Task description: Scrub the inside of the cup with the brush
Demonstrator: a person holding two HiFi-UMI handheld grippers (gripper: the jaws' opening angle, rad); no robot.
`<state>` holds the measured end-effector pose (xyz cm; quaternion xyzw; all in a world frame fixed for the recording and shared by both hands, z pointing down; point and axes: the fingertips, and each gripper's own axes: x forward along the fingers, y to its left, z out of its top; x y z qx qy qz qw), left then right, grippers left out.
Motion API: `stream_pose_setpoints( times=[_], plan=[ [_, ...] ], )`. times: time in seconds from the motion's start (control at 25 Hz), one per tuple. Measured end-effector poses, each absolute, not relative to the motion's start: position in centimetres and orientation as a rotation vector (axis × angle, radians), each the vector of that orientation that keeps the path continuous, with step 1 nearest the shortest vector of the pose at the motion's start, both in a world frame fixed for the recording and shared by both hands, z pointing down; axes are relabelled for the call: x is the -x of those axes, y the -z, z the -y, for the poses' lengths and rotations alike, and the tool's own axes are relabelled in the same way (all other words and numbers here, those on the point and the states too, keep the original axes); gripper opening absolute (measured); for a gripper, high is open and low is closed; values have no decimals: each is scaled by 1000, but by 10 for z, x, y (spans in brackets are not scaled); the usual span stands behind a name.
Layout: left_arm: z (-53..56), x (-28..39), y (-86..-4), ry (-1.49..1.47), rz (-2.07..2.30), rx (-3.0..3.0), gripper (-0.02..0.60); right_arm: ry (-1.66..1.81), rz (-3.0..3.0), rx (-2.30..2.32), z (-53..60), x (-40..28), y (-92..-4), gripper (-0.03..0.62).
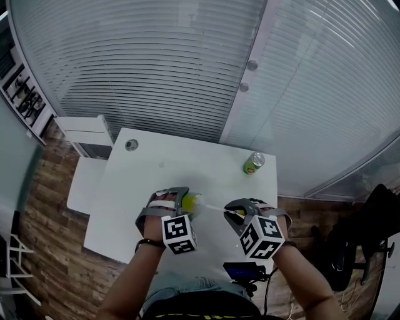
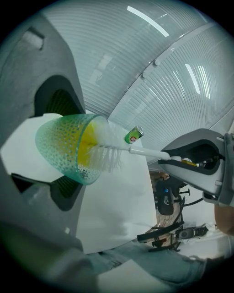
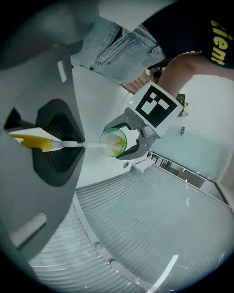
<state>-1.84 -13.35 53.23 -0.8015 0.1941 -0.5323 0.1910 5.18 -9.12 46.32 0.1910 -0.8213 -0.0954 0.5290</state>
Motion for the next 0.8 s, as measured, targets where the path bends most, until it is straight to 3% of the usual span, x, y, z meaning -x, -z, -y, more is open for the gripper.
stream_pose_setpoints(
  times=[0.8],
  plan=[
    [126,20,-539,1509,-524,2256,396,247,1983,-457,69,-53,-460,34]
  ],
)
